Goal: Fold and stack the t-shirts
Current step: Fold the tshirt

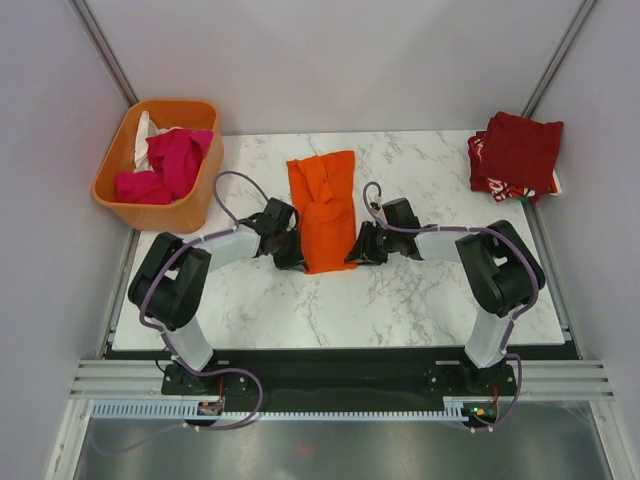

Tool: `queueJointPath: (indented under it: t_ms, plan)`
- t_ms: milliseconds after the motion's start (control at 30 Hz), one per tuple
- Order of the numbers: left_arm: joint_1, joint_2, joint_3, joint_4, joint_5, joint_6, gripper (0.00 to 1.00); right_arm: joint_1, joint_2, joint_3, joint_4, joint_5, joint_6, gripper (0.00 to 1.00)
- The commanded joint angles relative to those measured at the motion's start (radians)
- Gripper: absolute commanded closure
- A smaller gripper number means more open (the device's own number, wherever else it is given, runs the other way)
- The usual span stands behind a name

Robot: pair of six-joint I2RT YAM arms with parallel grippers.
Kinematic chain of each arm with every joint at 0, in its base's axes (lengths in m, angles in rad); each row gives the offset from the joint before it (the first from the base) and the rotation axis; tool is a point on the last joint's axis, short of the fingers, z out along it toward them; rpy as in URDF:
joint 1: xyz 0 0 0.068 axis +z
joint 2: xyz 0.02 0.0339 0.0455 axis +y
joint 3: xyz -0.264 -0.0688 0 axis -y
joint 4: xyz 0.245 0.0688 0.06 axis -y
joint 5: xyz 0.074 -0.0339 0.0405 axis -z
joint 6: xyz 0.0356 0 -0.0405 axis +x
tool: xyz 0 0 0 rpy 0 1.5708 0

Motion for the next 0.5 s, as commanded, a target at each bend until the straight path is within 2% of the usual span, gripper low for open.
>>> queueJointPath:
  t_ms: [0,100,133,200,367,467]
  plan:
    - [-0.05,-0.024,-0.046,-0.005,-0.058,-0.051,0.98,0.024,0.018,-0.065,-0.03,0.031,-0.02,0.66]
    - [-0.079,-0.024,-0.076,-0.001,-0.086,-0.081,0.98,0.033,0.015,-0.102,-0.007,0.032,-0.011,0.82]
    - [-0.085,-0.022,-0.084,-0.005,-0.089,-0.085,0.98,0.033,0.012,-0.112,0.0,0.032,-0.011,0.91]
    - [-0.102,-0.035,-0.107,-0.006,-0.083,-0.084,0.98,0.033,0.005,-0.135,0.0,0.029,-0.012,1.0]
    - [-0.139,-0.191,-0.2,-0.043,-0.017,-0.07,0.98,0.04,-0.106,-0.214,-0.051,0.052,-0.017,1.0]
    - [-0.16,-0.283,-0.237,-0.113,0.001,-0.073,0.98,0.071,-0.227,-0.24,-0.179,0.115,-0.016,1.0]
